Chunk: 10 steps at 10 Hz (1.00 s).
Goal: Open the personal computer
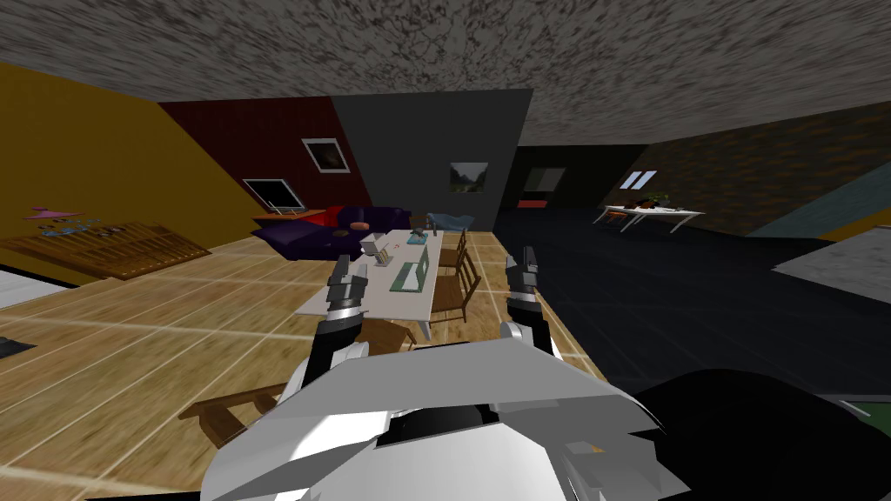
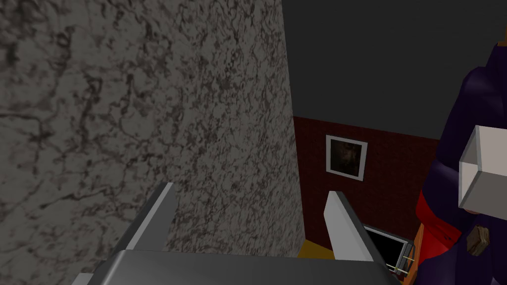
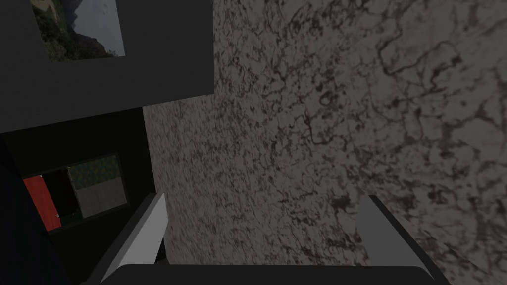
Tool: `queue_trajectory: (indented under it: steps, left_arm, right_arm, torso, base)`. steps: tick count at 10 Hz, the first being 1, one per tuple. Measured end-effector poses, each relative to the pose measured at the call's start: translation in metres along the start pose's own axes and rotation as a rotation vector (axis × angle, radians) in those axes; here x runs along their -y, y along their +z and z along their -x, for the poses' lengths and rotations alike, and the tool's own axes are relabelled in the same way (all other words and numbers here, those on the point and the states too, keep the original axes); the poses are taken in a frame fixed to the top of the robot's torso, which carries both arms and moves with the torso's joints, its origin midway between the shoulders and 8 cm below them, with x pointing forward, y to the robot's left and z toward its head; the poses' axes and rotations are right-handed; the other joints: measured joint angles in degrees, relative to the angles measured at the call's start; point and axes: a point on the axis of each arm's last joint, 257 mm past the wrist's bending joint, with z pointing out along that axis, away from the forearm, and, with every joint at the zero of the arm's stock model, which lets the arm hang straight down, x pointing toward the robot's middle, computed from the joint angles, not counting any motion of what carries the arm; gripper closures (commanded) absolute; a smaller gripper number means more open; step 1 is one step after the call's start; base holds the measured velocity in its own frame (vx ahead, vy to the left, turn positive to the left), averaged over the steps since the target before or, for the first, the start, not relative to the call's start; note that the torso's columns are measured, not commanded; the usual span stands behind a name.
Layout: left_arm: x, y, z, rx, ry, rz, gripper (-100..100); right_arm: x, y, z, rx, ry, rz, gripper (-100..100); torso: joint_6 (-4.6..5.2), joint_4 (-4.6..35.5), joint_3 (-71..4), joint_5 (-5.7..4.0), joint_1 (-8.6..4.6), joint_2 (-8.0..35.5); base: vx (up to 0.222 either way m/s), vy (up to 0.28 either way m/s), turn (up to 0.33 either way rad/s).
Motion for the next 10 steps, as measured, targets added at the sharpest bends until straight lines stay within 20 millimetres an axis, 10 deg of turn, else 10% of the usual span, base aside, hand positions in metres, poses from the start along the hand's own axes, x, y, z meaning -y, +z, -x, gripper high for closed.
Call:
queue_trajectory:
  steps: [9, 10]
  left_arm:
    - [0.0002, 0.0000, 0.0000, 0.000, 0.000, 0.000, 0]
    - [0.0002, 0.0000, 0.0000, 0.000, 0.000, 0.000, -100]
  right_arm:
    - [-0.0002, 0.0001, 0.0000, 0.000, 0.000, 0.000, 0]
    - [-0.0002, 0.0001, 0.0000, 0.000, 0.000, 0.000, 0]
  torso:
    - [0.00, 35.4, -70.7, 0.00, 0.00, 35.4]
    - [0.00, 39.6, -79.2, 0.00, 0.00, 39.6]
  base:
    - [0.000, 0.000, 0.000]
    - [-0.032, -0.046, -0.126]
